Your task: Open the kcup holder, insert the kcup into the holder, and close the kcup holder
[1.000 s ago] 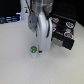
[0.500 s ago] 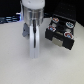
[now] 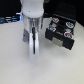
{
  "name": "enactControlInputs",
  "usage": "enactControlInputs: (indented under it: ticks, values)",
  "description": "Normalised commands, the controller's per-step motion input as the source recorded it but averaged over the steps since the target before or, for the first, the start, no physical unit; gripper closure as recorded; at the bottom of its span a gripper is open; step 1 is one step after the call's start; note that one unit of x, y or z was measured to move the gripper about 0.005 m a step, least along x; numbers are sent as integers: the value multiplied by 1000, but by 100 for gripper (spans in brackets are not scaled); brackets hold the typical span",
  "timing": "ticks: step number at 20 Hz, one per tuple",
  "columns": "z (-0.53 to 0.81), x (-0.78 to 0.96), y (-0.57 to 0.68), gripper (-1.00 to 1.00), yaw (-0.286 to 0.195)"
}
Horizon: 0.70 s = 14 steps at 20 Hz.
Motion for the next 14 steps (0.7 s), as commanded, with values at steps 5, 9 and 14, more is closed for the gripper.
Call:
enactControlInputs:
  ticks: [5,9,14]
  values:
    - [-33,-333,82,-100,-45]
    - [-135,-398,42,-100,-60]
    - [-47,-131,-28,100,-85]
